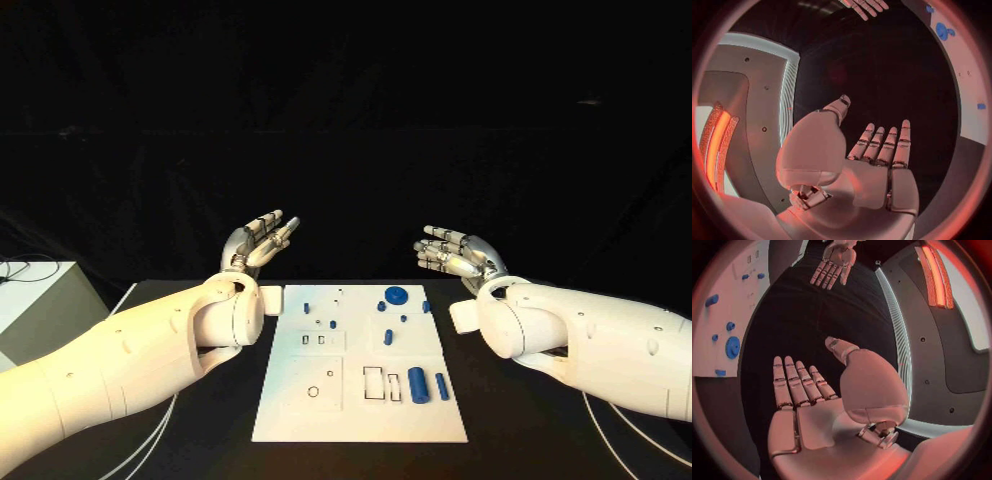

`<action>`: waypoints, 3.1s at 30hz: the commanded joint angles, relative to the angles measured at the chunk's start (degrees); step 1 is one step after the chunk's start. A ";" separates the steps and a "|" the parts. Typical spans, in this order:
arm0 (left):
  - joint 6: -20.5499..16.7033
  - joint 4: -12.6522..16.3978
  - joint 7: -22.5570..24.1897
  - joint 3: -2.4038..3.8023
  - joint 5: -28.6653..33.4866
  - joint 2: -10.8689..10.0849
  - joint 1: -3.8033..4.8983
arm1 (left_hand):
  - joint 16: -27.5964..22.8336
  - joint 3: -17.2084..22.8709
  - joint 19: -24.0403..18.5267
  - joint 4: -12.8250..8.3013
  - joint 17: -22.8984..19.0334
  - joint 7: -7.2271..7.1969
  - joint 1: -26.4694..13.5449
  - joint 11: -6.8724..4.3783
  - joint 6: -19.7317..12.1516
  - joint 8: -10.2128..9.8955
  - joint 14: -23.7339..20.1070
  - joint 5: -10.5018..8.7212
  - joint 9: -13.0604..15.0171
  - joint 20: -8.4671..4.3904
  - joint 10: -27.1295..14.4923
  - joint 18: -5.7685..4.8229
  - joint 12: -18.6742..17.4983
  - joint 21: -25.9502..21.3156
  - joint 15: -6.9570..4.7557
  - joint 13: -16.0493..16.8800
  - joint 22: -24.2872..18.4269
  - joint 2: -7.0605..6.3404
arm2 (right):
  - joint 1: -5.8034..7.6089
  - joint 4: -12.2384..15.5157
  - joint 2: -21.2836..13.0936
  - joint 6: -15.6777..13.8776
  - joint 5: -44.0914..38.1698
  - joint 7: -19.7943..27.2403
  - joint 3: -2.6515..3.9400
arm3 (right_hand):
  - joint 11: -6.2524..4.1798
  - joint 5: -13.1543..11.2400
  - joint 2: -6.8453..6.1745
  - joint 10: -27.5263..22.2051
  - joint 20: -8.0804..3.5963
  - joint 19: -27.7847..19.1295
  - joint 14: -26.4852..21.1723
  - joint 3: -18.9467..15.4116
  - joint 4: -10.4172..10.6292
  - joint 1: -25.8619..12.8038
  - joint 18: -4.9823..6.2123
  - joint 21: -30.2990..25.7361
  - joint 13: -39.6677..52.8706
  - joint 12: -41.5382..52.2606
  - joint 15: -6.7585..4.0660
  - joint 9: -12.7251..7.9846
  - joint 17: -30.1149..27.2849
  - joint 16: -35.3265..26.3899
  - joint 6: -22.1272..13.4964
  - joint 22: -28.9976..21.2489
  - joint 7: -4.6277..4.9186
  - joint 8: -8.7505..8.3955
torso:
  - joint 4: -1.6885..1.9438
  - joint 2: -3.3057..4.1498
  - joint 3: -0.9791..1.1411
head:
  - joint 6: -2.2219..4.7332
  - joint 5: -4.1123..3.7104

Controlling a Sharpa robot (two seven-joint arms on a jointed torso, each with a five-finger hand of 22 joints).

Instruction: Assemble the parts on the task board

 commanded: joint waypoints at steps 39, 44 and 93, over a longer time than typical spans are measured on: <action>8.15 19.60 -0.52 2.71 0.49 -12.30 -0.51 | 38.96 9.69 24.39 -0.58 25.96 3.22 5.21 -1.34 24.77 6.81 37.23 0.43 3.48 -6.11 37.36 4.64 2.45 31.19 -9.22 1.74 17.02 -2.89 | 4.98 -9.19 3.85 9.63 -80.02 -21.34 -0.05 | -8.90 -8.03 -6.18 36.83 -10.96 40.18 47.00 7.31 -0.25 9.94 1.71 53.52 0.88 1.05 -12.41 3.88 38.97 49.66 33.19 41.17 0.63 4.77 | 1.77 6.01 -0.99 | -0.68 -2.34; 8.69 21.10 -0.91 3.21 0.36 -12.88 -0.53 | 43.70 10.54 24.17 -1.05 27.38 3.25 4.55 -1.47 24.92 6.93 38.96 0.42 3.54 -6.37 37.75 4.89 2.25 36.53 -9.59 1.82 20.55 -3.09 | 5.16 -10.52 5.90 9.54 -84.18 -23.93 -0.10 | -8.98 -9.05 -7.09 36.83 -10.71 43.61 48.76 8.40 0.04 8.99 0.04 62.69 0.90 1.05 -12.30 4.19 49.26 60.00 33.08 52.71 0.47 4.52 | 2.22 6.71 -1.23 | -0.63 -2.27; 9.27 25.08 -2.49 6.51 -0.95 -14.73 -0.51 | 49.34 12.13 21.83 -1.39 27.73 3.45 2.83 -1.48 24.47 7.10 37.87 0.44 3.72 -6.42 38.54 5.00 2.18 49.94 -9.64 1.97 29.47 -3.84 | 3.22 -18.93 12.49 13.51 -88.43 -25.45 -0.64 | -9.12 -8.00 -9.53 34.81 -10.05 48.25 49.23 6.78 1.77 7.29 -1.94 72.80 1.04 1.12 -12.58 5.17 58.79 71.24 32.14 65.89 -0.12 4.27 | 3.71 9.96 -1.77 | -0.82 -3.10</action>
